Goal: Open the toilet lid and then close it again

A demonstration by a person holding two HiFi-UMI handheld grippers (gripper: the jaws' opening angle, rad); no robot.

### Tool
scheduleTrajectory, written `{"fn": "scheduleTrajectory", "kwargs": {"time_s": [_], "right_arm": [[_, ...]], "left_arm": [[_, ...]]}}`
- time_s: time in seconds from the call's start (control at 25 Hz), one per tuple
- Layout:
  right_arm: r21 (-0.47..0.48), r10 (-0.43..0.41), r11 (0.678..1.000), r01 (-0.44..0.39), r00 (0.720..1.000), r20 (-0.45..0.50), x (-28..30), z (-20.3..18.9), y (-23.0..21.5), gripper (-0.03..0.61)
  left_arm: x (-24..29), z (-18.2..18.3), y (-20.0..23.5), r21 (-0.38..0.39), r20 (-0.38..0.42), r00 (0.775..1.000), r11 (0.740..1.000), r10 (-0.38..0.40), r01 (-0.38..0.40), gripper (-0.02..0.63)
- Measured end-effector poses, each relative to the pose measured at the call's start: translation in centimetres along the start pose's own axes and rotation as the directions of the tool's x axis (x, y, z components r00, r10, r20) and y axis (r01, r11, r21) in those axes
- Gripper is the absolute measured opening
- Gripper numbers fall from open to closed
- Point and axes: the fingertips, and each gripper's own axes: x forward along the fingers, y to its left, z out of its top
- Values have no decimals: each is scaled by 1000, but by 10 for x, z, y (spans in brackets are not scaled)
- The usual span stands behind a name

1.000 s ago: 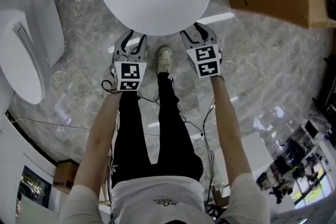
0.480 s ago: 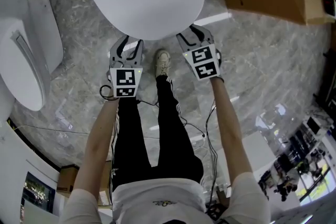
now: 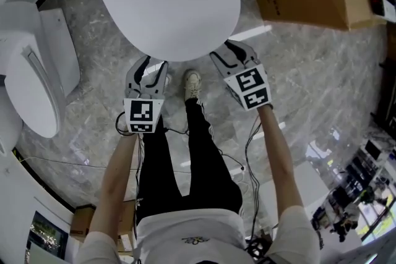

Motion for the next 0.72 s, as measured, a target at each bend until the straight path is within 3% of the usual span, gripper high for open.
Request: {"fn": "scheduleTrajectory", "kwargs": {"time_s": [0.2,0.72], "right_arm": [[0,12,1000,-12,997,75,-41,50,0,209],[30,37,999,-45,974,222,-126,205,-7,213]], "left_arm": [[-23,53,1,20,59,998,1000,-13,12,193],[-75,202,33,-49,219,976,999,10,1,210]]}}
